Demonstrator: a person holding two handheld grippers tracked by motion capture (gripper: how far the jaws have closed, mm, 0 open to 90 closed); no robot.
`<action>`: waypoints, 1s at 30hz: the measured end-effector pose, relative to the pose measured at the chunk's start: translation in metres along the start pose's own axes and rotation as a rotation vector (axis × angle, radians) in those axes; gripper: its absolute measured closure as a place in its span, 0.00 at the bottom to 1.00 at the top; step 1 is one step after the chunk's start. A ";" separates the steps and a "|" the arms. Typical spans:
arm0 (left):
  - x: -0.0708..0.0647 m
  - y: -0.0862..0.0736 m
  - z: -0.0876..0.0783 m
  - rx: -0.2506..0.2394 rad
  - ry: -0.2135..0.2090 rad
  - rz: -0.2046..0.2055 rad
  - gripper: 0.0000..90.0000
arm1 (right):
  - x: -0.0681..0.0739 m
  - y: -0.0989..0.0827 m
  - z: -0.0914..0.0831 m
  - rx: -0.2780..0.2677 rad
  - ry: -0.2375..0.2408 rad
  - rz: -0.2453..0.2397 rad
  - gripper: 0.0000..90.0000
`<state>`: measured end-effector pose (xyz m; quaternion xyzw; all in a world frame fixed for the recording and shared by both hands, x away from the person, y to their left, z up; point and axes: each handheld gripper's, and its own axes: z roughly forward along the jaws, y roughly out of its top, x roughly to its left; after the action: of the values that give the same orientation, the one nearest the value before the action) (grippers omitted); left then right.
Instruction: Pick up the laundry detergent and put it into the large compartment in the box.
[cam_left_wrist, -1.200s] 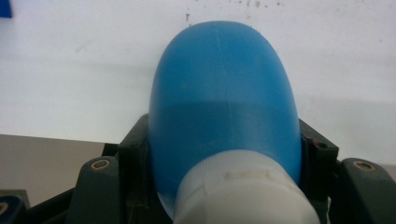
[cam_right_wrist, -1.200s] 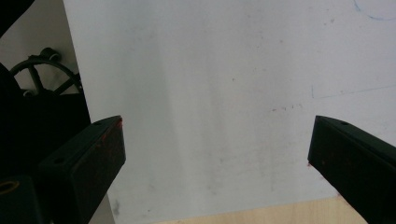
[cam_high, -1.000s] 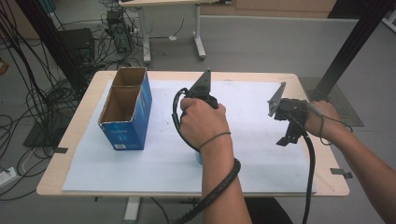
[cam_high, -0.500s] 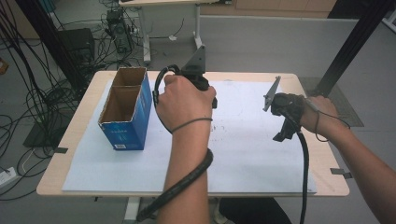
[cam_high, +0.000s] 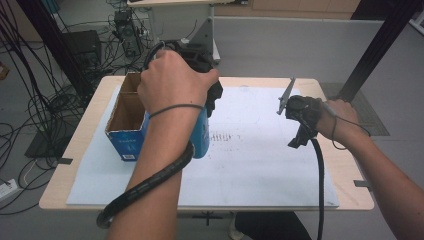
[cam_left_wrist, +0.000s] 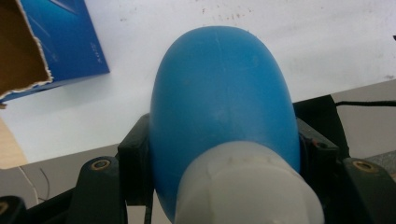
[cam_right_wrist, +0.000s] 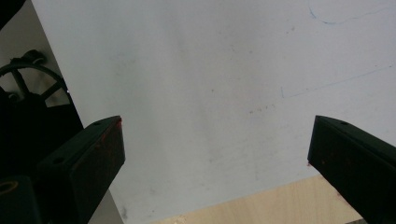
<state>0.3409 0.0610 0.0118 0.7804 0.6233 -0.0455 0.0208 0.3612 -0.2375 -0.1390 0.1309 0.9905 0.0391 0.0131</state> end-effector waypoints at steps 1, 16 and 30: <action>0.001 0.001 -0.002 0.001 0.000 0.005 0.41 | 0.001 0.000 0.000 -0.001 -0.005 0.006 0.05; 0.032 -0.004 -0.037 -0.019 -0.031 0.079 0.41 | -0.003 0.001 -0.011 -0.044 -0.018 0.047 0.05; 0.098 -0.015 -0.053 -0.062 -0.031 -0.001 0.41 | -0.003 0.014 -0.010 -0.041 -0.025 0.037 0.04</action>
<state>0.3504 0.1638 0.0553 0.7783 0.6243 -0.0385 0.0546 0.3672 -0.2254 -0.1277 0.1495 0.9867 0.0579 0.0277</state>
